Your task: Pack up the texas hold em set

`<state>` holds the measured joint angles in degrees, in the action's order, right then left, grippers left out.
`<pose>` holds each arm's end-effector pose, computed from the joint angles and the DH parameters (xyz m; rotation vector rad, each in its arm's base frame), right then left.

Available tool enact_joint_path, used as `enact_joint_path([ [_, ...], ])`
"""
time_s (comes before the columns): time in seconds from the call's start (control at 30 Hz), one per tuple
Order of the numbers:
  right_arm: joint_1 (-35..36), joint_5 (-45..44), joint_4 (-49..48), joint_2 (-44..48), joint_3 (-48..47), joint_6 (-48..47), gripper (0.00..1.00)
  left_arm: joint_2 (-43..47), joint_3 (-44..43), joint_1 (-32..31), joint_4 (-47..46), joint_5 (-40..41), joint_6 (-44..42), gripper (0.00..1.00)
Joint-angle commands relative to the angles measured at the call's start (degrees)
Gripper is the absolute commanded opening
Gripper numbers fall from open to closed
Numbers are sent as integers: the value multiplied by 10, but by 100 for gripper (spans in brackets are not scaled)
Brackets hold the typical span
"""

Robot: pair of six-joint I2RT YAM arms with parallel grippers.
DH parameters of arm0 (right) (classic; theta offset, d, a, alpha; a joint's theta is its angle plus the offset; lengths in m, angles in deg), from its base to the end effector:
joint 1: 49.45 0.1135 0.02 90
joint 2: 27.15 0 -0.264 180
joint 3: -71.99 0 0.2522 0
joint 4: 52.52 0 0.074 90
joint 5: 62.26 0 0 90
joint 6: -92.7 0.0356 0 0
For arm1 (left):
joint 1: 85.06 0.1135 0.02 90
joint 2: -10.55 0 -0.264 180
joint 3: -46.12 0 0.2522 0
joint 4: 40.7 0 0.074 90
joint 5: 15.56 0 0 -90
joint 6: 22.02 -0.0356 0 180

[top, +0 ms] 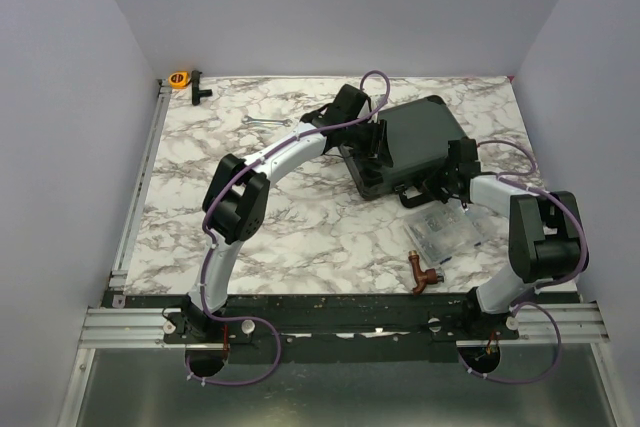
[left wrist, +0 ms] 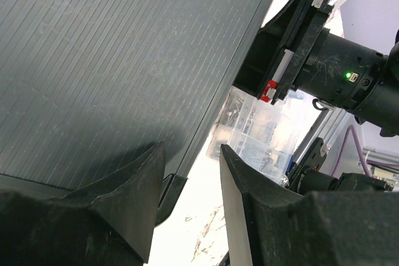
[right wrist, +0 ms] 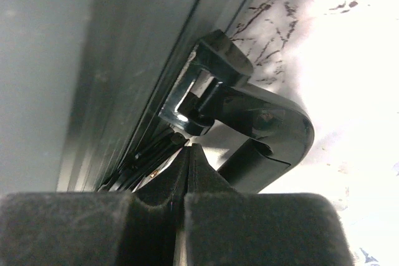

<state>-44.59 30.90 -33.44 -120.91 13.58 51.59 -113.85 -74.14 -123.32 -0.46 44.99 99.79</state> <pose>0.3055 0.0279 0.1419 0.9451 2.3982 0.4372 0.3784 -0.3207 0.2397 0.4215 2.5099 -1.1551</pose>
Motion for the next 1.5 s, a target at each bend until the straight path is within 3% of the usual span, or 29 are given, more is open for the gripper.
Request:
enact_joint_path([
  [0.0,2,-97,-4,-72,22,53,1,-44,27,-7,103,19,-10,42],
  [0.17,2,-36,-17,-60,11,23,1,-39,25,-7,110,27,-15,42],
  [0.43,2,-61,54,128,3,-108,3,14,-25,-7,162,61,-45,48],
  [0.67,2,-91,157,255,-72,-175,21,134,-13,28,175,59,-48,62],
  [0.83,2,-78,169,346,-114,-195,45,273,66,74,140,61,-41,78],
  [1.03,2,-93,158,422,-146,-209,70,430,131,127,115,110,-50,84],
  [1.27,2,-121,163,455,-173,-228,87,620,225,143,20,227,-57,88],
  [1.47,2,-102,92,510,-143,-253,94,726,288,143,-56,318,-68,93],
])
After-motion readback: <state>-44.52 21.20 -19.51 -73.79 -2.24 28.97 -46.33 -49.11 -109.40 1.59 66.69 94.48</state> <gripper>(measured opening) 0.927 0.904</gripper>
